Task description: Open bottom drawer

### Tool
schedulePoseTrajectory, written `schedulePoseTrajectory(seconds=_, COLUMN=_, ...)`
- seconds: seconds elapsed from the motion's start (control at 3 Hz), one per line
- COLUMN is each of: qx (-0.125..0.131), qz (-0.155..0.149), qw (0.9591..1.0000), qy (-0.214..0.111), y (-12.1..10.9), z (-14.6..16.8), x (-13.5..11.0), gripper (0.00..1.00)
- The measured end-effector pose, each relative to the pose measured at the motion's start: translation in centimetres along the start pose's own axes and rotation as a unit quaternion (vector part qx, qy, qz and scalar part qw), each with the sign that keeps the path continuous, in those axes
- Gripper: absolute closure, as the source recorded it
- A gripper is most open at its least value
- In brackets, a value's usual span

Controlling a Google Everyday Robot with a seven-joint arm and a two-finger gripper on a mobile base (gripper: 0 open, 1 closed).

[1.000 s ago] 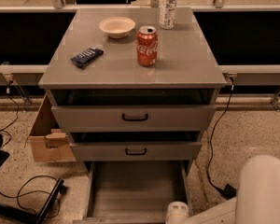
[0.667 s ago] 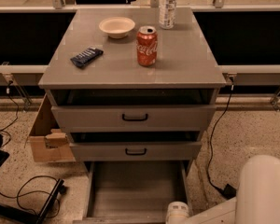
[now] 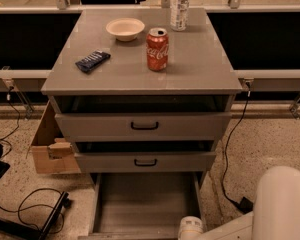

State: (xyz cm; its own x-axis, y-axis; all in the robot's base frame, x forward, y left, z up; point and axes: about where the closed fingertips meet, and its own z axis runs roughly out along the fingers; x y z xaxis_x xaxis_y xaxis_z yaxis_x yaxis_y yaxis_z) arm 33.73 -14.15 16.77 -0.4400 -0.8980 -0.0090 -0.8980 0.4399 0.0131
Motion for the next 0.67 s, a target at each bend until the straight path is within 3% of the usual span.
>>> schedulePoseTrajectory(seconds=0.33, qx=0.008, qz=0.002, qw=1.0000, qy=0.003, y=-0.6, z=-1.1, x=0.3, gripper=0.00)
schedulePoseTrajectory(seconds=0.67, qx=0.022, qz=0.001, qw=0.9998, qy=0.001, y=-2.2, z=-4.4, x=1.2, gripper=0.00)
